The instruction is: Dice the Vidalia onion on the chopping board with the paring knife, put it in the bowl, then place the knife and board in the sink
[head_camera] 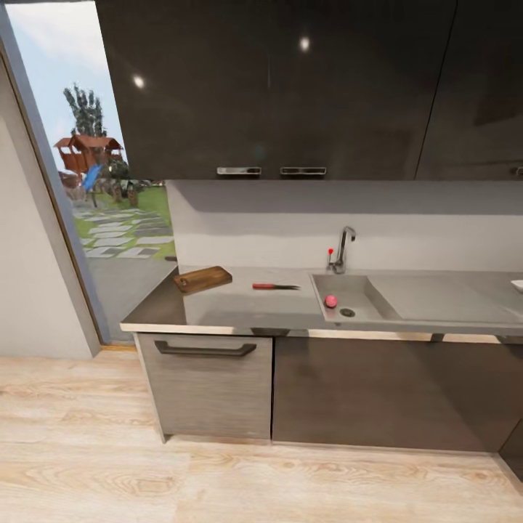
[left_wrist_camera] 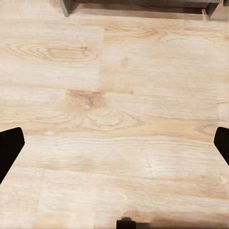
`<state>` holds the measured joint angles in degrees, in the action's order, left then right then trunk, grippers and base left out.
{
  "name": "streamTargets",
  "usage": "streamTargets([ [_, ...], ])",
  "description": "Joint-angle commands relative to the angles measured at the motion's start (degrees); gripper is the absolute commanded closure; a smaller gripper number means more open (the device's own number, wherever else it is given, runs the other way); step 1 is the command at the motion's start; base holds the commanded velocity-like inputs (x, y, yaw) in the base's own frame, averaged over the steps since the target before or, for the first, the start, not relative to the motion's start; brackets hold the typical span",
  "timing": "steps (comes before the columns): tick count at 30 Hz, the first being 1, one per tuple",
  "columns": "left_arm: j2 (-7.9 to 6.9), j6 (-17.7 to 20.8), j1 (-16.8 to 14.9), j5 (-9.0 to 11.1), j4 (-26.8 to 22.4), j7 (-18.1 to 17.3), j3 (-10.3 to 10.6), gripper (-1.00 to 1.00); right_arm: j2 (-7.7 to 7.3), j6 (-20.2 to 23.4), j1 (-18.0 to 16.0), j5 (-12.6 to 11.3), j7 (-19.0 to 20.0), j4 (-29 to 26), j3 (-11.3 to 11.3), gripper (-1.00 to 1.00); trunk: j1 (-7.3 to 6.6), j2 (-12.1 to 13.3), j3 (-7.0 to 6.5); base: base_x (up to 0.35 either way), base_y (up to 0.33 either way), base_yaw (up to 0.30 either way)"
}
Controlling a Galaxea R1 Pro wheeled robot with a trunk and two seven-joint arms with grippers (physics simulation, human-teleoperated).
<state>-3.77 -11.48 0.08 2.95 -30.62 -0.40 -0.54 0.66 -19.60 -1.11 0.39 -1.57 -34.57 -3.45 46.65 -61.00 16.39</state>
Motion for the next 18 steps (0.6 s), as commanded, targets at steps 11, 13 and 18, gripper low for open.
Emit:
streamTargets([
  [11, -0.01, -0.1, 0.01, 0.31, -0.05, -0.04, 0.01, -1.0, 0.05, -0.17, -0.03, 0.05, -0.01, 0.02, -0.15, -1.0, -2.42, 4.39, -1.92, 0.0, 0.0, 0.0],
  [13, -0.01, -0.1, 0.01, 0.31, -0.05, -0.04, 0.01, -1.0, 0.05, -0.17, -0.03, 0.05, -0.01, 0.02, -0.15, -1.0, -2.86, 5.19, -2.28, 0.0, 0.0, 0.0],
  [18, -0.01, -0.1, 0.01, 0.31, -0.05, -0.04, 0.01, -1.0, 0.05, -0.17, -0.03, 0.05, -0.01, 0.02, -0.15, -1.0, -3.96, 7.2, -3.18, 0.0, 0.0, 0.0],
])
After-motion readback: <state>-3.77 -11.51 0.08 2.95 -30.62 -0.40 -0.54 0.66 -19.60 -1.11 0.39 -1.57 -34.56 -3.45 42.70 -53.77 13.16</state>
